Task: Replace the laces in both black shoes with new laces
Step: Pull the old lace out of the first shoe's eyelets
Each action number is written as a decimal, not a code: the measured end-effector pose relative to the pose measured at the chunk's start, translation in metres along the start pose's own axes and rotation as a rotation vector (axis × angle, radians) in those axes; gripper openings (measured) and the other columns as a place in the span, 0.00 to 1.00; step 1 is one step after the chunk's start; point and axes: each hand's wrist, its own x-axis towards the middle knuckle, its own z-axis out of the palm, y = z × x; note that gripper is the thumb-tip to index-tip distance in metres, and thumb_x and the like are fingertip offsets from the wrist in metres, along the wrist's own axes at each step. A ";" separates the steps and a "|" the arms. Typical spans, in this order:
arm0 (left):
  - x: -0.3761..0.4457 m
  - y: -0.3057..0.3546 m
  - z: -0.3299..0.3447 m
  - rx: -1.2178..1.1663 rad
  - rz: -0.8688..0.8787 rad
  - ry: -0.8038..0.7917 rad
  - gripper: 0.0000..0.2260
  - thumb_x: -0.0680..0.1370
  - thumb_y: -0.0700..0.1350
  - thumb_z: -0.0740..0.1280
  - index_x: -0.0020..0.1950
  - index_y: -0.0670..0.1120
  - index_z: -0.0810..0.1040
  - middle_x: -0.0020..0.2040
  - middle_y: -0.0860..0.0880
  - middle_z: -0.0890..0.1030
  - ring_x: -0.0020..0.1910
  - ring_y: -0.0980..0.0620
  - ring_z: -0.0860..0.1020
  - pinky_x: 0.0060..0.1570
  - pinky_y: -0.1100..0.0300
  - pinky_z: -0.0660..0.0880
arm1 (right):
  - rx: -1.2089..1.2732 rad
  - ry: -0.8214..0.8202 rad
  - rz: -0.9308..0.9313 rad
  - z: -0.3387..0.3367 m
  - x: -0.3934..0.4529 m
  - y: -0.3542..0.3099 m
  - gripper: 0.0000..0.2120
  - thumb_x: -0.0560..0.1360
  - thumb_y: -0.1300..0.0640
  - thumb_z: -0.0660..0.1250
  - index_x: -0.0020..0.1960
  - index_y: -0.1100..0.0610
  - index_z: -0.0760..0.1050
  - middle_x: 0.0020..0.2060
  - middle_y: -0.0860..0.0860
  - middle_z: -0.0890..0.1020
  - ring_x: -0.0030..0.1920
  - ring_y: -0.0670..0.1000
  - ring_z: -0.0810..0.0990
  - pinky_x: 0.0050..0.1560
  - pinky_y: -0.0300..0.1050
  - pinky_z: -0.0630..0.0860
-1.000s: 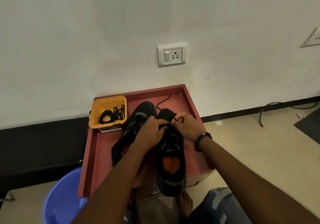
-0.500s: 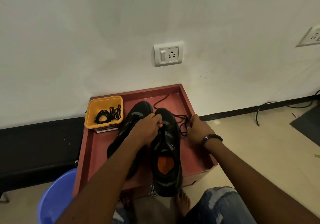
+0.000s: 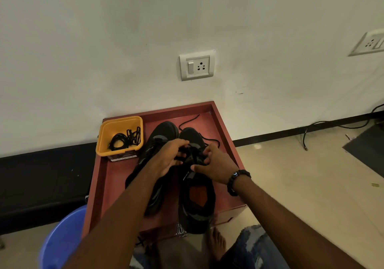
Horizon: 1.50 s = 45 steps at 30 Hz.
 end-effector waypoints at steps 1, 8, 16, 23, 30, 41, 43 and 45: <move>0.004 0.002 0.000 0.274 0.086 -0.023 0.11 0.82 0.47 0.63 0.43 0.42 0.78 0.40 0.46 0.76 0.37 0.50 0.73 0.37 0.56 0.70 | 0.006 -0.006 0.010 0.000 0.000 0.000 0.28 0.72 0.46 0.75 0.64 0.52 0.65 0.52 0.50 0.78 0.51 0.50 0.79 0.49 0.44 0.79; 0.006 0.031 0.002 0.168 -0.068 -0.108 0.14 0.82 0.53 0.63 0.48 0.43 0.78 0.41 0.49 0.76 0.34 0.55 0.71 0.36 0.61 0.68 | 0.017 -0.015 0.032 -0.002 -0.001 -0.001 0.35 0.70 0.47 0.76 0.70 0.53 0.62 0.56 0.50 0.78 0.55 0.50 0.78 0.51 0.43 0.77; 0.010 0.039 0.005 0.822 0.205 -0.077 0.15 0.83 0.53 0.60 0.47 0.46 0.82 0.40 0.48 0.80 0.34 0.55 0.74 0.34 0.63 0.67 | -0.059 0.004 0.044 0.003 0.002 -0.005 0.35 0.71 0.48 0.76 0.71 0.52 0.62 0.59 0.52 0.78 0.57 0.52 0.79 0.59 0.51 0.79; -0.002 0.026 -0.014 0.167 0.085 0.033 0.22 0.82 0.61 0.58 0.44 0.46 0.80 0.33 0.54 0.73 0.27 0.58 0.65 0.27 0.64 0.60 | -0.036 0.001 0.015 0.004 0.005 -0.002 0.38 0.70 0.48 0.76 0.74 0.50 0.60 0.54 0.50 0.78 0.55 0.52 0.80 0.57 0.50 0.79; -0.007 0.044 -0.017 -0.290 0.248 0.168 0.13 0.82 0.51 0.63 0.45 0.44 0.80 0.37 0.49 0.77 0.28 0.57 0.70 0.28 0.65 0.64 | 0.024 0.034 0.034 0.009 -0.003 0.001 0.35 0.71 0.47 0.76 0.72 0.51 0.62 0.51 0.45 0.75 0.49 0.46 0.77 0.44 0.38 0.75; -0.027 0.056 -0.039 -0.325 0.274 0.245 0.14 0.82 0.54 0.63 0.44 0.46 0.80 0.35 0.52 0.75 0.26 0.59 0.67 0.24 0.67 0.63 | 0.000 0.040 0.008 0.009 -0.004 -0.002 0.37 0.72 0.46 0.75 0.74 0.50 0.60 0.57 0.49 0.78 0.52 0.48 0.78 0.53 0.44 0.79; -0.025 0.051 -0.042 -0.531 0.227 0.329 0.15 0.82 0.54 0.61 0.45 0.45 0.78 0.36 0.51 0.75 0.25 0.58 0.66 0.24 0.65 0.62 | -0.025 0.039 0.003 0.009 -0.004 -0.002 0.36 0.72 0.46 0.74 0.74 0.49 0.60 0.58 0.49 0.77 0.53 0.48 0.78 0.54 0.44 0.79; -0.025 0.039 -0.045 -0.031 0.138 0.346 0.18 0.83 0.57 0.60 0.46 0.44 0.78 0.39 0.49 0.78 0.32 0.54 0.72 0.33 0.59 0.67 | -0.009 0.035 0.002 0.009 -0.004 0.000 0.35 0.73 0.47 0.74 0.74 0.50 0.61 0.58 0.49 0.77 0.53 0.48 0.78 0.56 0.46 0.79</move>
